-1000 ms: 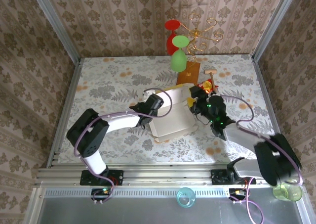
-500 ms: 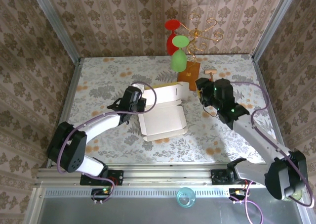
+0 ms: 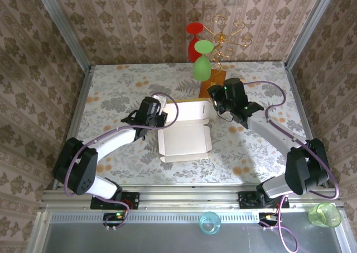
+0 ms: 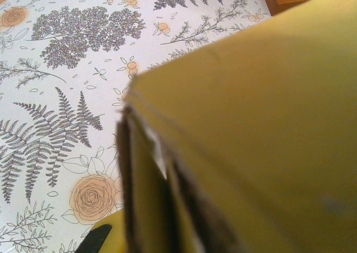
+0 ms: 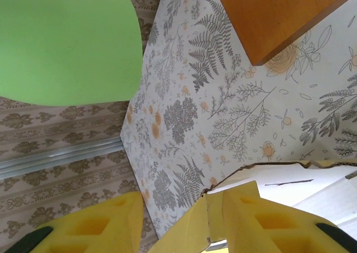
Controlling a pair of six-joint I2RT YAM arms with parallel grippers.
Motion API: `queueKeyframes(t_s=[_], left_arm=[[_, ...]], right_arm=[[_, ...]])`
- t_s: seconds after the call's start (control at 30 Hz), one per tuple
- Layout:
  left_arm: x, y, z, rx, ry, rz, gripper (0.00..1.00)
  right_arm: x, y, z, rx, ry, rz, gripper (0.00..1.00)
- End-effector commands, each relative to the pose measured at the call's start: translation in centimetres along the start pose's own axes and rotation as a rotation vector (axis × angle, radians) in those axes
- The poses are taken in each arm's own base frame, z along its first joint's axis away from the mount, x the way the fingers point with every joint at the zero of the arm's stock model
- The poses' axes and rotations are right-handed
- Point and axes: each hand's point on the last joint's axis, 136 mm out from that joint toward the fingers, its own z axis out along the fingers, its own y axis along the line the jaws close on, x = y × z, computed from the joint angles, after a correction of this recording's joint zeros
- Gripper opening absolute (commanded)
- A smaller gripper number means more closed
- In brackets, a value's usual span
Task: Fold the paper box
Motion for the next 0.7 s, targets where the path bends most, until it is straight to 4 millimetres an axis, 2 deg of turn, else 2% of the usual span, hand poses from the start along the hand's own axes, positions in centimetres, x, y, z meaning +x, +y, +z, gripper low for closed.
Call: queueKeyframes(t_s=[0.0,0.3,0.5,0.67], left_arm=[[-0.9,-0.3,-0.4,0.021,-0.013,0.016,0.0],[-1.3,-0.5,-0.1,0.024,-0.012,0.014,0.0],[-1.4,-0.6,0.0,0.029,-0.011,0.008,0.0],[-1.8,-0.6,-0.2,0.029,-0.008,-0.011,0.0]], right_arm=[[0.8,-0.7,1.2,0.013,0.033,-0.003,0.42],[1.7,-1.7,1.5,0.03,0.061,0.017,0.4],[1.9,-1.2,1.8,0.003,0.072,0.054,0.31],[2.2,-1.2,1.8,0.011,0.078,0.072,0.15]])
